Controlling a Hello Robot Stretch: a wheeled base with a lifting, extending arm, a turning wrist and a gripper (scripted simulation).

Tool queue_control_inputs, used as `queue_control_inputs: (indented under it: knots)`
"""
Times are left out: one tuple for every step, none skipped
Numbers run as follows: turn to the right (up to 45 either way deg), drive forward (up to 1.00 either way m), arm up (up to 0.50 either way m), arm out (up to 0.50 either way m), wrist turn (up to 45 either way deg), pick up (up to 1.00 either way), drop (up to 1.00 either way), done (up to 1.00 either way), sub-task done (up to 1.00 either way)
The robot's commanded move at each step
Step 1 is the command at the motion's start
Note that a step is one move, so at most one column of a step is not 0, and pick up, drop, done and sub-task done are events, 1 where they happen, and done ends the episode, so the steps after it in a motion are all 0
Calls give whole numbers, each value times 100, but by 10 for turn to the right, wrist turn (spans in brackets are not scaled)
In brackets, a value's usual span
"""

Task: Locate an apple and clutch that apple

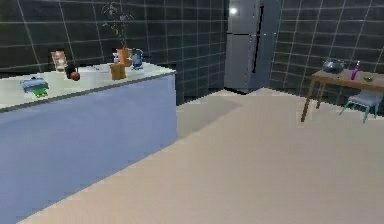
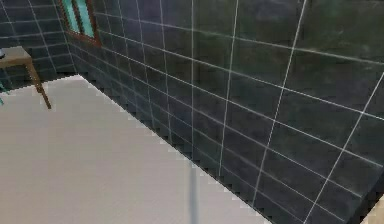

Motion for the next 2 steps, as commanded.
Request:
queue_control_inputs:
  knots:
    - [0, 50, 0, 0, 0, 0, 0, 0, 0]
    - [-420, 0, 0, 0, 0, 0, 0, 0, 0]
